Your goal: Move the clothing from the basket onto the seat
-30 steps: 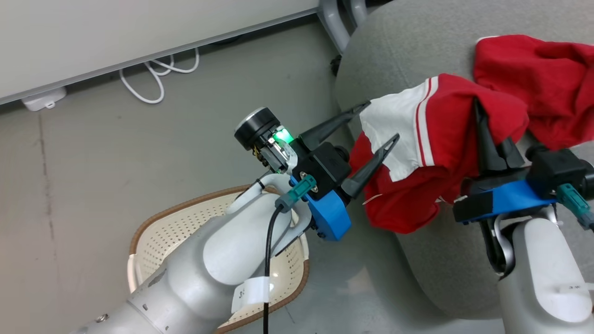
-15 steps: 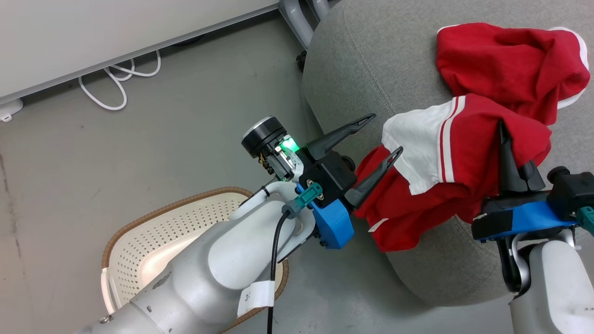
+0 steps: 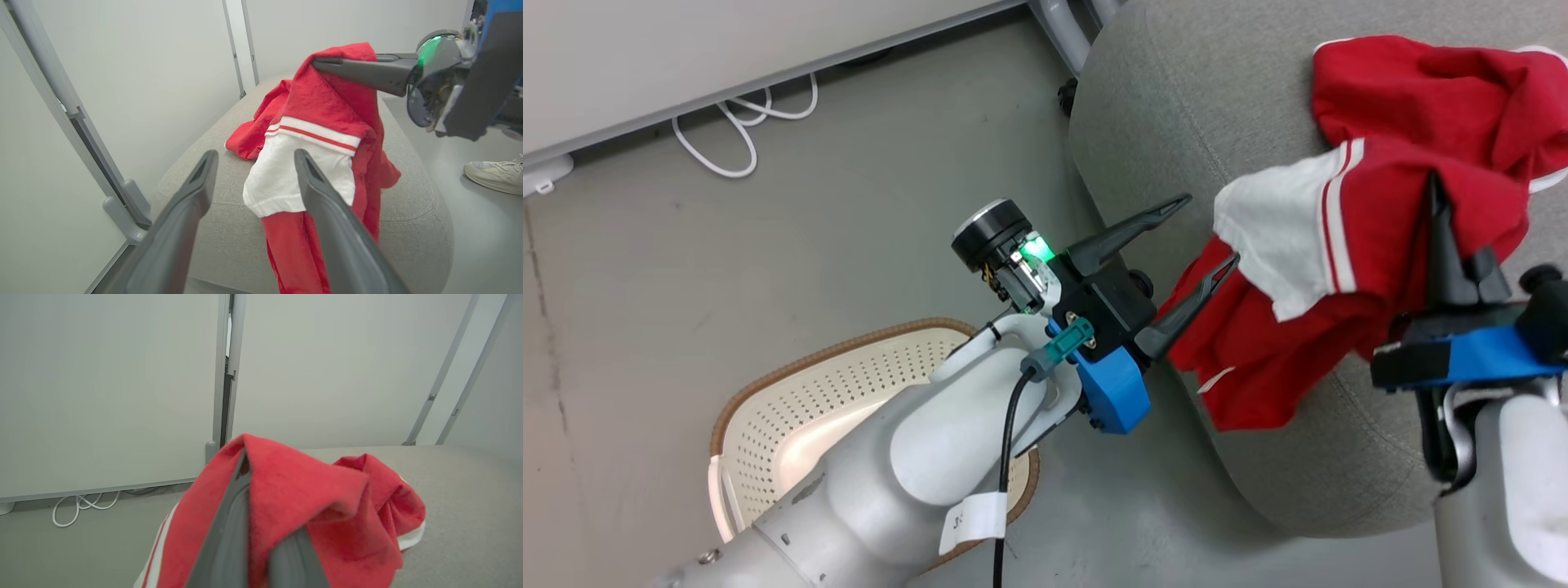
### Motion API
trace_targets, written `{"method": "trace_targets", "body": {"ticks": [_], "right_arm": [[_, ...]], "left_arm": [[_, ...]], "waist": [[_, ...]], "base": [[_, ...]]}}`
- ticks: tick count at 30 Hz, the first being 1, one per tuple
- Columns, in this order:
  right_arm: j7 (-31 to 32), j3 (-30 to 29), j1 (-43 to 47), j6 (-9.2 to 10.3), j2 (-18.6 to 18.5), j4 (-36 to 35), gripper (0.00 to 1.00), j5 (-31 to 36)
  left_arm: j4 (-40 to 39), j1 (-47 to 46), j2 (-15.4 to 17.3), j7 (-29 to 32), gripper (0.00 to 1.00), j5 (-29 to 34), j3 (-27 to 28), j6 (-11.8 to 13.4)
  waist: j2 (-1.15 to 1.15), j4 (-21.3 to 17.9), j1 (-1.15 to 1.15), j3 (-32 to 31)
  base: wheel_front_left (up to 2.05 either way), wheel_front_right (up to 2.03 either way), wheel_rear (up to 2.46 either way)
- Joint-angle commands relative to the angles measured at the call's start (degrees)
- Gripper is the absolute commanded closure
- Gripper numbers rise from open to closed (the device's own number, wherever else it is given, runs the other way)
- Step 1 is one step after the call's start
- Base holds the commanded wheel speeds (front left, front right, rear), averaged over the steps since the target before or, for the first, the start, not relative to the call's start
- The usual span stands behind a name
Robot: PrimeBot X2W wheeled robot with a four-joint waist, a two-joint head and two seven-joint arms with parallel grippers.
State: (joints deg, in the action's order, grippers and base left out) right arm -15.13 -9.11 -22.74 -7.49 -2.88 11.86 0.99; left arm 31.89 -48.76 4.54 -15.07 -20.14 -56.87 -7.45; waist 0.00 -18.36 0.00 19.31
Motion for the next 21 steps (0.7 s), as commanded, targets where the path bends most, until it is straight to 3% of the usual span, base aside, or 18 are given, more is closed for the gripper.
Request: {"method": "trace_targets", "body": {"ticks": [1, 9, 16, 21], "right_arm": [[0.0, -0.2, -1.8, -0.01, 0.0, -0.9, 1.0, 0.1], [0.0, -5.3, -15.1, -0.01, -1.9, -5.8, 1.0, 0.5], [0.0, -16.2, -31.1, 0.0, -10.1, -9.3, 1.0, -0.5], [0.0, -25.1, -38.5, -0.01, -16.2, -7.8, 1.0, -2.2]], "left_arm": [[-0.3, -1.2, 0.5, -0.1, 0.0, 0.3, 0.4, 0.0], [-1.4, -4.5, 1.8, -0.1, 0.0, 1.9, 0.6, 0.0], [-2.8, -9.4, 3.2, 0.6, 0.0, 3.2, 0.2, 0.0], [-4.6, -11.8, 4.6, 1.2, 0.0, 4.2, 0.1, 0.0]], "waist": [[0.0, 0.4, 0.0, 1.1], [0.0, 1.6, 0.0, 8.9], [0.0, 3.3, 0.0, 18.5], [0.0, 3.9, 0.0, 23.4]], "base": [[0.0, 0.0, 0.0], [0.0, 0.0, 0.0], [0.0, 0.0, 0.0], [0.0, 0.0, 0.0]]}}
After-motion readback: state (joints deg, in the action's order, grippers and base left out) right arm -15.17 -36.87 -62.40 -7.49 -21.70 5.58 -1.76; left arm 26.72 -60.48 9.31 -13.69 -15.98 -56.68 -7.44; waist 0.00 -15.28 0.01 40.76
